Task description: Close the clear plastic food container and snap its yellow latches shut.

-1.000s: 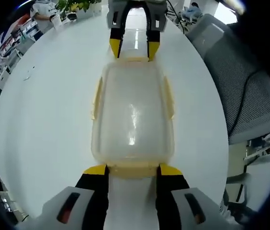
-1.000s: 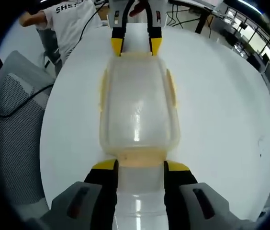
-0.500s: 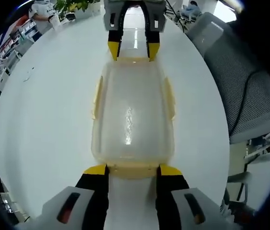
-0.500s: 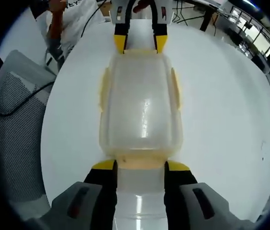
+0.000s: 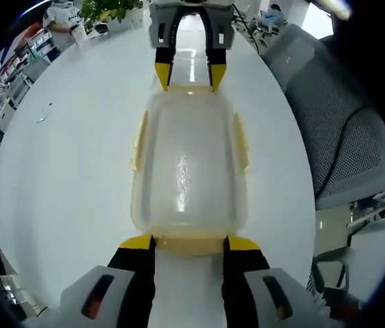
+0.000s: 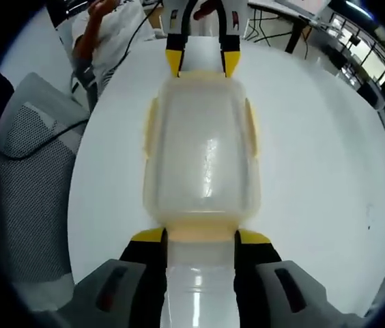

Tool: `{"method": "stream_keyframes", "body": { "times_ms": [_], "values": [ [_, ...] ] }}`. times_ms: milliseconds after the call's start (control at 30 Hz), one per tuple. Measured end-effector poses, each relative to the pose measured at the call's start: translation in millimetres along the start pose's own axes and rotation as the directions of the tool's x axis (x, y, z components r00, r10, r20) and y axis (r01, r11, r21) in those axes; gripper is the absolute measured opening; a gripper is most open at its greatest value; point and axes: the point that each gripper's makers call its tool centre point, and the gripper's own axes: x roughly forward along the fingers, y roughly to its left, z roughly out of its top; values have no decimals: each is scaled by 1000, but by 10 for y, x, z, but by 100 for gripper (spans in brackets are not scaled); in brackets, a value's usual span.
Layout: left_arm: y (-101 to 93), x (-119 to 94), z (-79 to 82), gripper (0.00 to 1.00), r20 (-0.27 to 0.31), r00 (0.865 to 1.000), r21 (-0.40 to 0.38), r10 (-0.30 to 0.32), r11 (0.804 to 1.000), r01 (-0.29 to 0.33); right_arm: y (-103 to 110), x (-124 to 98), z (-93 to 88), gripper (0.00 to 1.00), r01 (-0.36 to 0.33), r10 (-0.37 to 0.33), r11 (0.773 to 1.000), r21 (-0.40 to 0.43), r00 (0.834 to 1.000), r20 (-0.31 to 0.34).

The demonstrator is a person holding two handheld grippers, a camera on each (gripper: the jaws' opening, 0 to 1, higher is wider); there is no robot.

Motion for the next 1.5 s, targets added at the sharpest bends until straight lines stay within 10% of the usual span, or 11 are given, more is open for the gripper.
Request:
{"method": "stream_keyframes", "body": {
  "times_ms": [800, 1500],
  "values": [
    [129, -460, 299, 33, 11, 999, 16, 39, 999, -39, -106, -522, 55, 35, 21, -21, 1000, 5, 1000, 15],
    [91, -441, 407, 33, 7, 999, -5, 48, 999, -48, -99, -570, -53, 35, 12, -12, 1000, -24, 1000, -5]
  ]
}}
